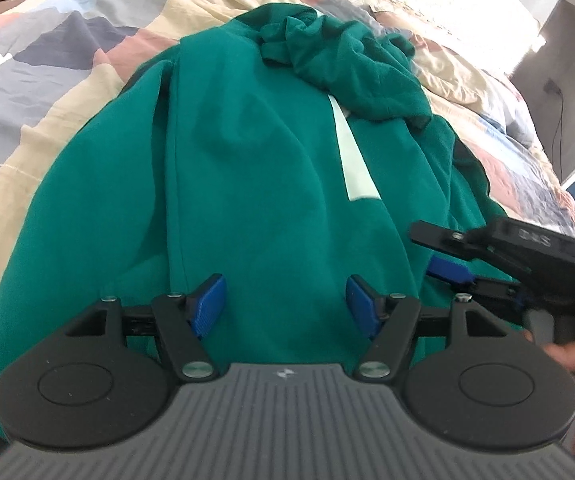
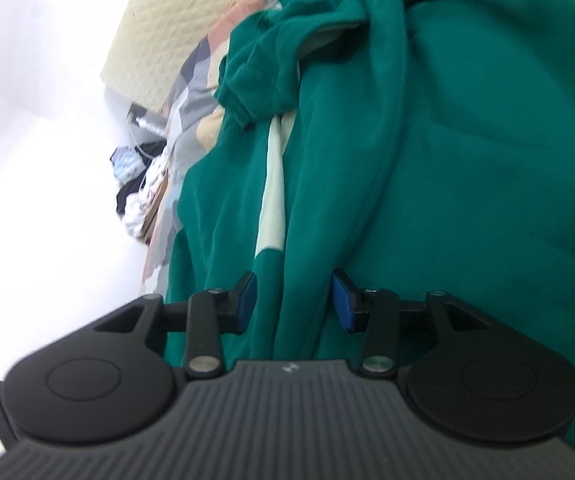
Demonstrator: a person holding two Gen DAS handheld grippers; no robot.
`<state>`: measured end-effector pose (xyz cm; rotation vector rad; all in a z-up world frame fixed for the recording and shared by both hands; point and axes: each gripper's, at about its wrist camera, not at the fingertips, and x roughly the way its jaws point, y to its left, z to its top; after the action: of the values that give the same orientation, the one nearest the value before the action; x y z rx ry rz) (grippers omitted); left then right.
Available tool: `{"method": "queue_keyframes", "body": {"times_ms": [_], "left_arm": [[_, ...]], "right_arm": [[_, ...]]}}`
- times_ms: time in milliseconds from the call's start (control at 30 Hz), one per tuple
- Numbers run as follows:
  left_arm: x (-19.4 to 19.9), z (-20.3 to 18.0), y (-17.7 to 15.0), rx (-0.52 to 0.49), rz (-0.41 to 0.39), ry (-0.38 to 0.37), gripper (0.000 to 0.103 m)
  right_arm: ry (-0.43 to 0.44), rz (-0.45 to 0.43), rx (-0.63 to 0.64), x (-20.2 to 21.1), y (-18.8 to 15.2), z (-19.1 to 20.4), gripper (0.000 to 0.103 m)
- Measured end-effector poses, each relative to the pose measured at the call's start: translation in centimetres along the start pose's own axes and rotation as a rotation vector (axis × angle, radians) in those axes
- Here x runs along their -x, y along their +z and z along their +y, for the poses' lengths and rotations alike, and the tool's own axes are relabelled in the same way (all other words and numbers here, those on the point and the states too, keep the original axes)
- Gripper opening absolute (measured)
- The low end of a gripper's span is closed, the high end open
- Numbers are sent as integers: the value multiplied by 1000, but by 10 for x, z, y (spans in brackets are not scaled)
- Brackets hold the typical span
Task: Fold large clothes
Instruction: 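Move both grippers over the hoodie body toward its hood, then grasp the green hoodie with both grippers and lift it off the quilt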
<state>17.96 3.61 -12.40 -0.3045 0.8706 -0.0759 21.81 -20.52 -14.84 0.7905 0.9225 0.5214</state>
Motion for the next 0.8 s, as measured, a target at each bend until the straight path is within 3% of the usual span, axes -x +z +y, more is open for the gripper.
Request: {"method": "queue_keyframes", "body": {"times_ms": [67,133,200,300,367,433,600,800], "left_arm": [[-3,-5,-4,-28,10,12,71],[-8,-8,-5,-50,16,26,71],[-12,-8,-6,-62,24,35,67],[-13,-9,-7,-82,20,66,42],[-9,-5,-4,-77,5,55,17],[-2,4,3,-27,-14,20,9],[23,26,21,120,-117,-72,7],[65,82,46,362,-308,-175,6]], "right_arm": [[-20,26,24,-7,-1,3,43],[-37,27,52,-12,-2,8,36],[-63,22,77,-14,-2,11,15],[-15,-4,36,-5,2,11,11],[15,-33,-1,4,5,11,10],[50,-74,-5,17,8,15,7],[42,-145,17,38,12,20,7],[27,-323,-22,84,36,14,7]]}}
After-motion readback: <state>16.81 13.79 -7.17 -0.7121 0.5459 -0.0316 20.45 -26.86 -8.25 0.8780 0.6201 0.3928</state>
